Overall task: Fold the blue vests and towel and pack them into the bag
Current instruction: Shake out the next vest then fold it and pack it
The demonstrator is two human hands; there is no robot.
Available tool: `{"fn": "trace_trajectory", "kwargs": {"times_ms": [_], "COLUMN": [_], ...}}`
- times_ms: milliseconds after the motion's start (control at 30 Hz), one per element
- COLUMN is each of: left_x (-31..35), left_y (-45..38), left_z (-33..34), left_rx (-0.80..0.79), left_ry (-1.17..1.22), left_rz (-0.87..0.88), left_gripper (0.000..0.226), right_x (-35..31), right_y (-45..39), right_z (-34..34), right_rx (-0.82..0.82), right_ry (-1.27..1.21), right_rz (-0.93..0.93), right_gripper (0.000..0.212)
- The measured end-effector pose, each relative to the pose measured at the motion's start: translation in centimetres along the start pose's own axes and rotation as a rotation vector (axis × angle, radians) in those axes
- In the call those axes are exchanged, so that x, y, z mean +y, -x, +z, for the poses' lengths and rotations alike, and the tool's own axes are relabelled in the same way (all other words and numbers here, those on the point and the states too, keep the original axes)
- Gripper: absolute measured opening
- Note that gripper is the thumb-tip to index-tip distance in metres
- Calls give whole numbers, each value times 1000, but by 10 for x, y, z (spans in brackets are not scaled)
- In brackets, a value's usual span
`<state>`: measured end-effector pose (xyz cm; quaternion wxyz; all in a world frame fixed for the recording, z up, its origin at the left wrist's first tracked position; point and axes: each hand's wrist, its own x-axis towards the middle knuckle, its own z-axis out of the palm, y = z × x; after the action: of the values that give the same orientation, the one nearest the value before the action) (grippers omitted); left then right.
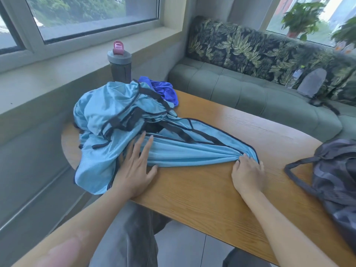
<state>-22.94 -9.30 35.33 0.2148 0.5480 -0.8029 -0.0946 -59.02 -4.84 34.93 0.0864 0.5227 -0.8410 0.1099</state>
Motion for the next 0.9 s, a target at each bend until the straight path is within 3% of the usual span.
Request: {"fn": "trace_trajectory", "kwargs": {"times_ms": [100,200,300,367,433,567,900], "left_x": [-1,3,11,17,20,1,-56], "left_y": [-1,0,-7,-31,-63,-113,-117], "left_z": [0,-4,-8,-23,-43,-68,-90], "left_rx": [12,78,178,83,-115,-439,-397], "left_ry": [-70,-185,-358,-384,-432,-793,-726], "left_rz": [-22,38,403,566,538,398,193], "left_gripper": [91,81,66,74,95,131,138], "right_x": [-10,-30,-75,-105,-127,-133,-43], "right_y": [0,8,23,30,34,38,33], "right_z": [-5,-16,-29,-29,-25,-19,-17], "right_rx": [23,-30,-194,-267,-353,-410,-308], "right_ry": [105,24,-183,-257,-297,-377,-500], "right_rz": [-25,-261,-497,-564,-545,-477,-416], "right_gripper": [44,56,60,61,58,43,35]}}
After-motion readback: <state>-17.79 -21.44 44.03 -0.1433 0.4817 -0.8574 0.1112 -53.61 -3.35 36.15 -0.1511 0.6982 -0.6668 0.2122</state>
